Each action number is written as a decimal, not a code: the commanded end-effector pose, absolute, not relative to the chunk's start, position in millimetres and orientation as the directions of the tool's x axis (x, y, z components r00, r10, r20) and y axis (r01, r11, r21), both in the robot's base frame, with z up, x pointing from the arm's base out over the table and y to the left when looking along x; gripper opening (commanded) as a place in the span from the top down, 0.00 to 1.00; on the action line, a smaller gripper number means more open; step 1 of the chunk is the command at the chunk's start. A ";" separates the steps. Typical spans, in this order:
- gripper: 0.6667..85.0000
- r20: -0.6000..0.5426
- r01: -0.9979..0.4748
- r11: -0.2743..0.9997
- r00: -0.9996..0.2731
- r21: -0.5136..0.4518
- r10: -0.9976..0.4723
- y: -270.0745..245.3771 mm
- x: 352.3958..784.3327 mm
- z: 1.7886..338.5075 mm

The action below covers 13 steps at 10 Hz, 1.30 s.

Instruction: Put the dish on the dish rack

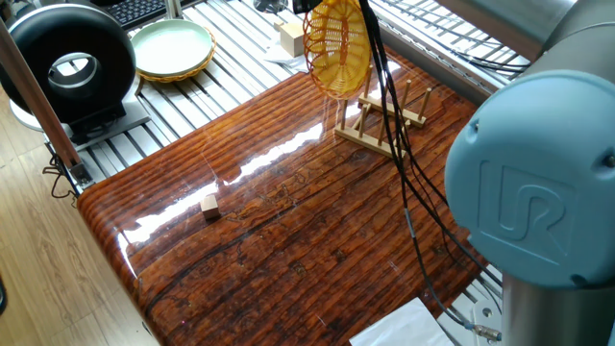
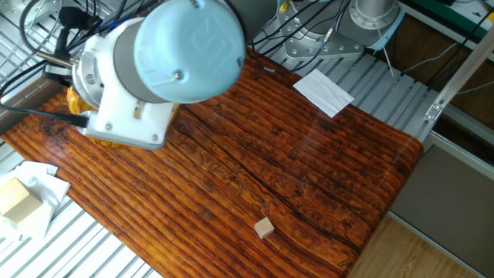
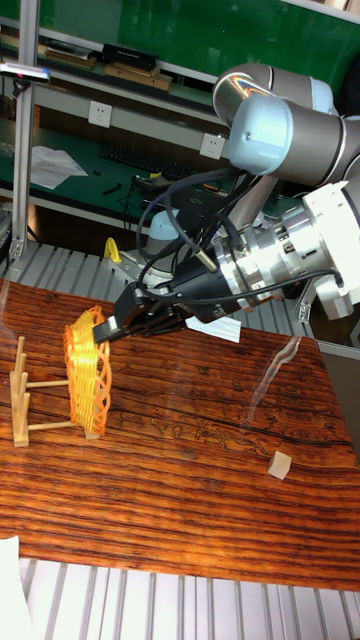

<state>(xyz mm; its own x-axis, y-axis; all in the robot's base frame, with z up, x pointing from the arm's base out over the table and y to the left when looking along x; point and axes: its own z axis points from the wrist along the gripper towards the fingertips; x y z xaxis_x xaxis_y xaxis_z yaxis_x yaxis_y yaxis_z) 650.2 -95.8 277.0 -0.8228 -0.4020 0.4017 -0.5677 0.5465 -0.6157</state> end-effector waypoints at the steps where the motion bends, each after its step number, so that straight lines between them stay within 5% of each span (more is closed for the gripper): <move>1: 1.00 0.389 -0.572 0.528 -0.818 -0.628 -0.424 -95.9 655.0 281.2; 3: 1.00 0.386 -0.607 0.421 -0.775 -0.674 -0.500 -112.1 685.5 292.8; 6: 1.00 0.299 -0.579 0.632 -0.812 -0.514 -0.501 -68.4 659.0 247.3; 9: 1.00 0.275 -0.549 0.670 -0.834 -0.500 -0.478 -41.3 648.0 240.7; 13: 1.00 0.154 -0.447 0.885 -0.891 -0.127 -0.427 63.9 616.5 190.8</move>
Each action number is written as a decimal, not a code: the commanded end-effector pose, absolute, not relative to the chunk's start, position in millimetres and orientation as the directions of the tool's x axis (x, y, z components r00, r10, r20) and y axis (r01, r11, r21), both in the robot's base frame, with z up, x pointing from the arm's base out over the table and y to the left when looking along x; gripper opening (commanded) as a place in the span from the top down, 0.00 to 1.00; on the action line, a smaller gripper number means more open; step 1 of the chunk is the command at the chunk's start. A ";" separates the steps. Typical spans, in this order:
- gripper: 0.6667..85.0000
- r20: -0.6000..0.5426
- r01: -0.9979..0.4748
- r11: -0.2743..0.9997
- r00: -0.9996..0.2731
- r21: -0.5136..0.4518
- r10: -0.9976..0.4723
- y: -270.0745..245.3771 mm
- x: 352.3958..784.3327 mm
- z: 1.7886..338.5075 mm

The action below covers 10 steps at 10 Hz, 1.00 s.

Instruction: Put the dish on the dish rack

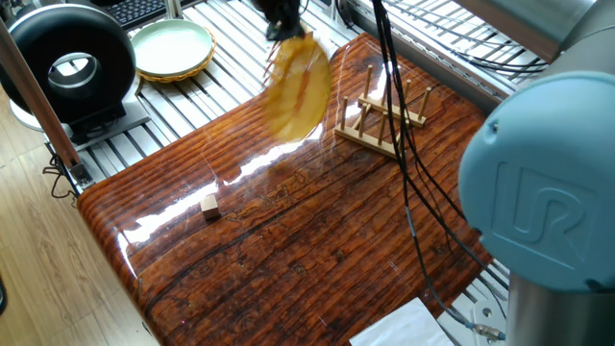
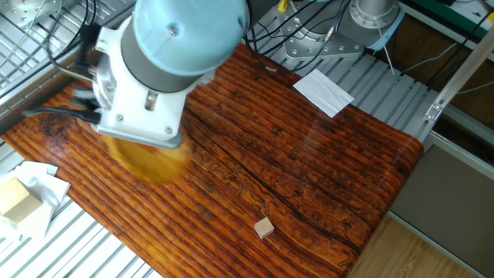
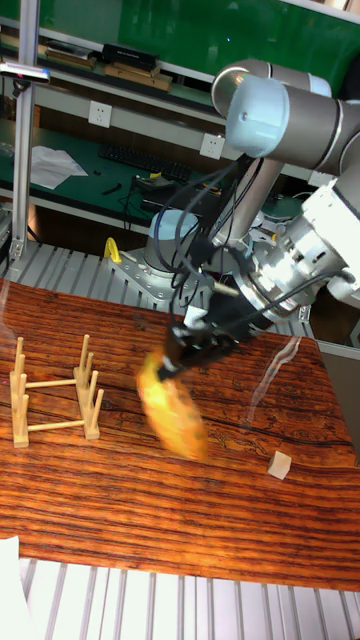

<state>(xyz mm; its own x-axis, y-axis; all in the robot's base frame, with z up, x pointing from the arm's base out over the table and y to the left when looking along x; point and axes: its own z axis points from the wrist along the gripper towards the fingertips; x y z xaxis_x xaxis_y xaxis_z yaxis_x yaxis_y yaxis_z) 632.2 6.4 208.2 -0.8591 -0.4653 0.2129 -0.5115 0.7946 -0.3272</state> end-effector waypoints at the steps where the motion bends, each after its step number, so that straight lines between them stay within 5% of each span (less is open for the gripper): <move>1: 1.00 0.142 -0.448 0.890 -0.889 -0.081 -0.434 73.2 616.8 184.5; 10: 1.00 -0.006 -0.663 0.748 -0.748 -0.042 -0.664 41.5 645.8 133.3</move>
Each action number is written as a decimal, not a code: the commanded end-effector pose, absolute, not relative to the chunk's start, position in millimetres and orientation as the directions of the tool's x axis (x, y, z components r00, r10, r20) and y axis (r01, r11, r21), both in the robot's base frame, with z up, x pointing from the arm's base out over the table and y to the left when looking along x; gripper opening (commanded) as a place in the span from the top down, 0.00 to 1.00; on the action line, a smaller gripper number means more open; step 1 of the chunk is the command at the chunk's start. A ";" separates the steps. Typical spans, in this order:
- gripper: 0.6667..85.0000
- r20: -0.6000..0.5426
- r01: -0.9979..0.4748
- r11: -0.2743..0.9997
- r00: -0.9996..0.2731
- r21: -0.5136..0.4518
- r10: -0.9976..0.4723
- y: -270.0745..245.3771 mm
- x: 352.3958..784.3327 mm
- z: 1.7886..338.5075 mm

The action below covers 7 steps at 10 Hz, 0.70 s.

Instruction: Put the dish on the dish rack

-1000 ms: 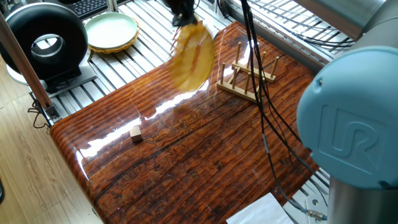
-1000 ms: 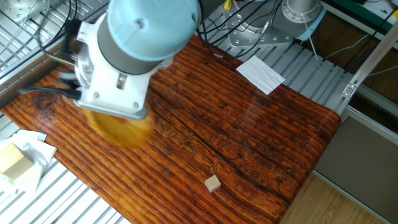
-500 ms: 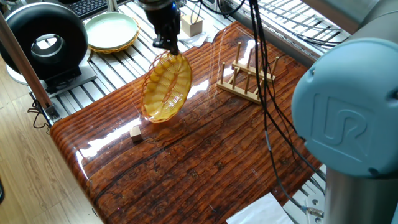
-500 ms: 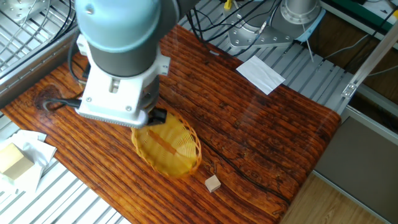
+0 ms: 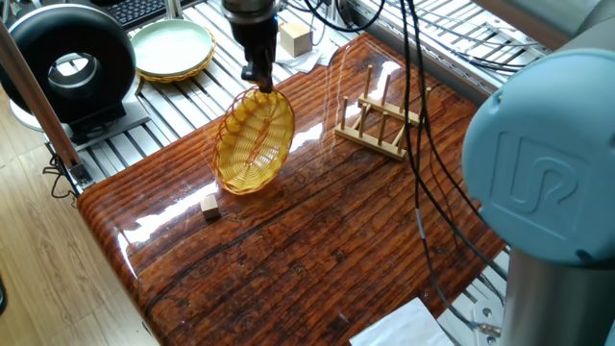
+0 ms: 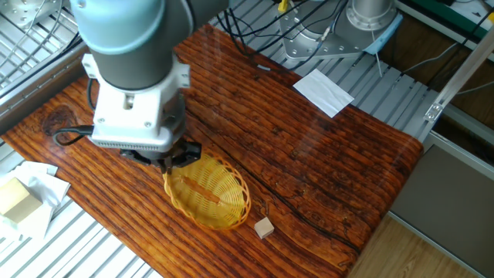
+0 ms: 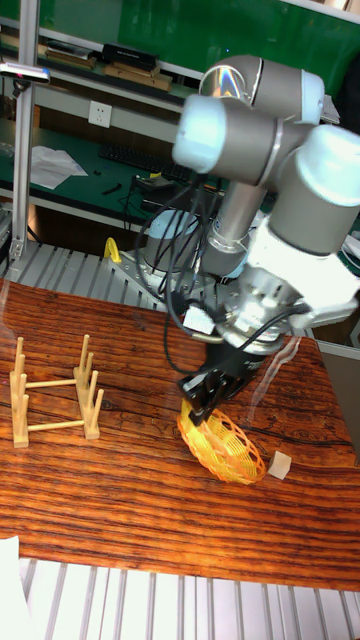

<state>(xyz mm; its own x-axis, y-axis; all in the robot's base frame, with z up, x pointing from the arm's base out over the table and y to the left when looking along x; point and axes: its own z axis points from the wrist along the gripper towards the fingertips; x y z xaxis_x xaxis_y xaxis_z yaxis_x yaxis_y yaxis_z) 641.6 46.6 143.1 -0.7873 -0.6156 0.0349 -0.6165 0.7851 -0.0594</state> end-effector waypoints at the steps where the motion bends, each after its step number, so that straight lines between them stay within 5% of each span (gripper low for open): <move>1: 0.99 -0.012 -0.677 0.734 -0.734 -0.055 -0.679 38.0 649.6 130.9; 4: 0.95 -0.006 -0.744 0.657 -0.662 -0.123 -0.750 20.1 666.2 125.3; 5: 0.77 -0.003 -0.769 0.623 -0.629 -0.143 -0.777 16.7 672.0 124.8; 7: 0.61 0.016 -0.806 0.569 -0.579 -0.164 -0.815 10.1 678.2 123.1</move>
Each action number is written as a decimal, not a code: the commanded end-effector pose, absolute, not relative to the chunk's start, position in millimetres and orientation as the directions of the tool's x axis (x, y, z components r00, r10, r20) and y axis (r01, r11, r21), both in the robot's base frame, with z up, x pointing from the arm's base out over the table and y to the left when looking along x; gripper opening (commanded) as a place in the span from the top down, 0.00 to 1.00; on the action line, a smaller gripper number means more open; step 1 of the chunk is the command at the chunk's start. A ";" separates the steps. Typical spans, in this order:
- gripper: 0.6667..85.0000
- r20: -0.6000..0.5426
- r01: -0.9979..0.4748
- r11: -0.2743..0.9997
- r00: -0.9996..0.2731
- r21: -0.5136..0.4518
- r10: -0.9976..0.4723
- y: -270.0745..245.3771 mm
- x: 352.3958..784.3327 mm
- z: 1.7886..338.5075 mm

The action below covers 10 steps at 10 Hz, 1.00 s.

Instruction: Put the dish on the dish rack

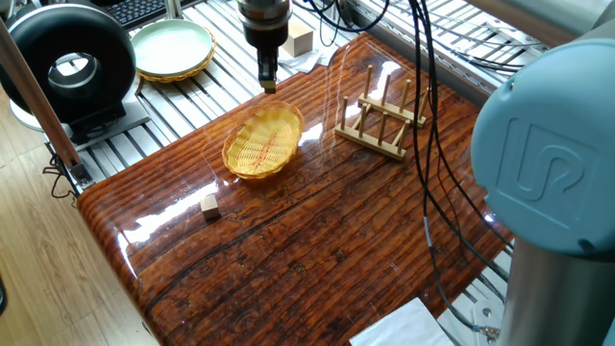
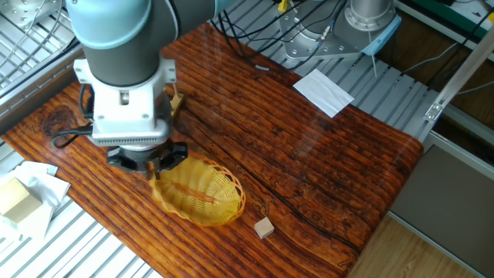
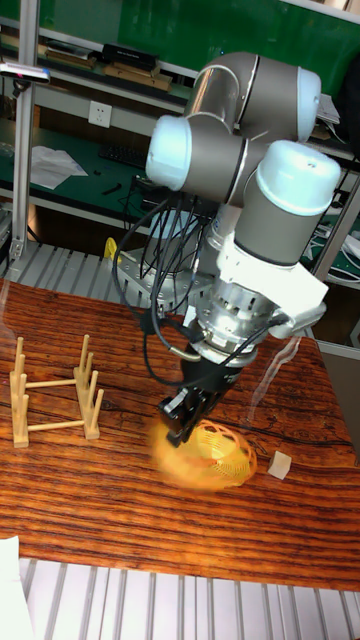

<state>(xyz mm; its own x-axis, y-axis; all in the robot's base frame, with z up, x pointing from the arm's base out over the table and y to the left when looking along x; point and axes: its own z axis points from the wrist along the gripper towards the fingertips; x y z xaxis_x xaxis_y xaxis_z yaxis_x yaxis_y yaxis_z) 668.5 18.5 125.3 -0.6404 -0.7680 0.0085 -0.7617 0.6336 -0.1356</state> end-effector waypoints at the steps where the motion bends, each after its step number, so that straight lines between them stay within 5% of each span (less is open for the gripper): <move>1: 0.60 0.033 -0.814 0.549 -0.564 -0.189 -0.825 3.9 682.9 123.9; 5: 0.67 0.066 -0.871 0.379 -0.418 -0.312 -0.906 26.7 715.8 126.8; 7: 0.99 0.009 -0.905 0.379 -0.388 -0.192 -0.922 62.9 694.1 113.7; 10: 0.81 0.025 -0.970 0.243 -0.244 -0.032 -0.970 76.5 661.2 102.2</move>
<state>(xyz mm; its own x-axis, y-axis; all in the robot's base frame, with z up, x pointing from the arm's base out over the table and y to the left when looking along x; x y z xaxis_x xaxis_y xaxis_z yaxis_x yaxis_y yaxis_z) 682.5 55.5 109.7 -0.3433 -0.9380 0.0488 -0.9318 0.3335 -0.1434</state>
